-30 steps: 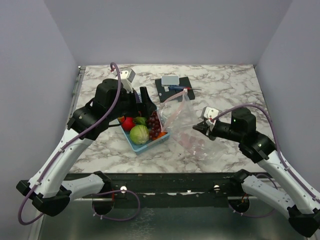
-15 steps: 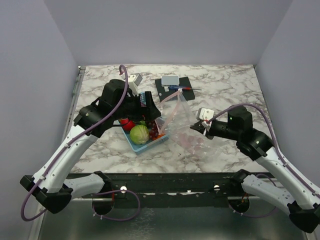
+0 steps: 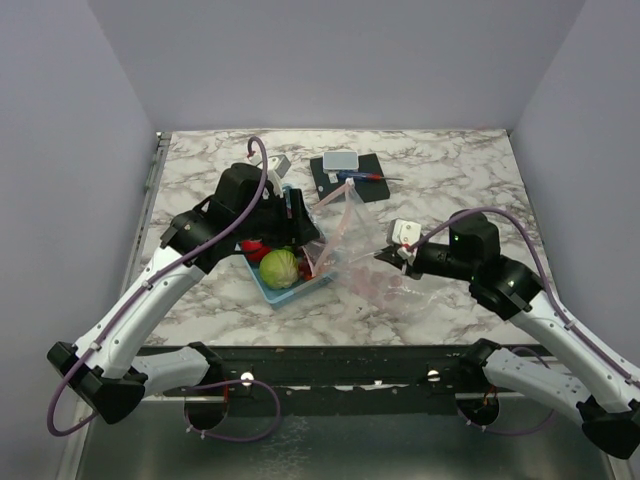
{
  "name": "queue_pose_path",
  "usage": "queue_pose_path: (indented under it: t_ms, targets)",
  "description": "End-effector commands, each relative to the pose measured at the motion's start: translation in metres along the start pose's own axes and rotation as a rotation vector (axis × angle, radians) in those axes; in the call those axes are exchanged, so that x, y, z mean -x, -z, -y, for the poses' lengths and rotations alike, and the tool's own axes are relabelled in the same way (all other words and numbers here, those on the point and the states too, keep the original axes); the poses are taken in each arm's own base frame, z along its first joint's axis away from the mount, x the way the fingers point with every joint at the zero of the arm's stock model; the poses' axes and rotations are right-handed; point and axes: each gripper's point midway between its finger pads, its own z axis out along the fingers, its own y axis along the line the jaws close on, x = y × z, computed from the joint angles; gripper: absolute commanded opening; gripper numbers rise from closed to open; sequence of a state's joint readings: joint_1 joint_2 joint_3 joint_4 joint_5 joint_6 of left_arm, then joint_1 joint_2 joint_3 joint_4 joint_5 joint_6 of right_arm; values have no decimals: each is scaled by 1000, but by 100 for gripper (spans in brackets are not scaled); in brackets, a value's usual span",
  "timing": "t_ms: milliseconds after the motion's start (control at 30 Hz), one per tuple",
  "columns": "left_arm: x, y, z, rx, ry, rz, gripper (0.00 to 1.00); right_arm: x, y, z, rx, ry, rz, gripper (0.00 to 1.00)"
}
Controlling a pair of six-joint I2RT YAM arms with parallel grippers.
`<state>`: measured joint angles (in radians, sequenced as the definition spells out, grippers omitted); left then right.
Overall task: Place the food in the zip-top bag and seal the zipper
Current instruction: Open the zipper of the food storage bag at the center of the board.
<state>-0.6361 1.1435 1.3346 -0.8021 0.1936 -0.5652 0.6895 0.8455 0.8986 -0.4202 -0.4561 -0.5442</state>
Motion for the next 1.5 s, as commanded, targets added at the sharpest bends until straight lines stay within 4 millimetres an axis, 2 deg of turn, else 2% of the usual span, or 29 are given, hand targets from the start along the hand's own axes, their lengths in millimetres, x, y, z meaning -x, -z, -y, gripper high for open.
queue_pose_path:
  t_ms: [0, 233, 567, 633, 700, 833, 967, 1067, 1267, 1400, 1467]
  targets:
    - [-2, -5, 0, -12, 4, -8, 58, 14, -1, 7, -29, 35, 31, 1]
    - [-4, -8, 0, -21, 7, -9, 45, 18, -7, 2, -16, 35, 42, 1]
    - [-4, -7, -1, -19, 2, -2, 27, 13, -13, -4, -22, 30, 16, 1]
    - [-3, -6, -1, -20, -1, 0, 16, 12, -12, -3, -31, 27, 11, 1]
    - [-4, -7, -2, -17, -5, -2, 0, 11, -12, -3, -36, 25, 8, 1]
    - [-3, -5, -4, -4, -6, 14, 0, 14, -9, -1, -54, 9, 19, 1]
    - [1, -1, -8, 17, -6, 44, 0, 19, -6, 1, -71, -31, 36, 25]
    - [3, 2, -7, 18, -6, 57, 0, 25, -3, 3, -84, -70, 37, 37]
    - [18, 17, 1, 4, -25, 121, 0, 35, 1, 11, -120, -168, 32, 51]
    - [24, 23, 5, -9, -24, 146, 0, 43, 1, 16, -133, -249, 11, 55]
    - [25, 25, 7, -13, -23, 153, 0, 50, 3, 21, -156, -308, 9, 60]
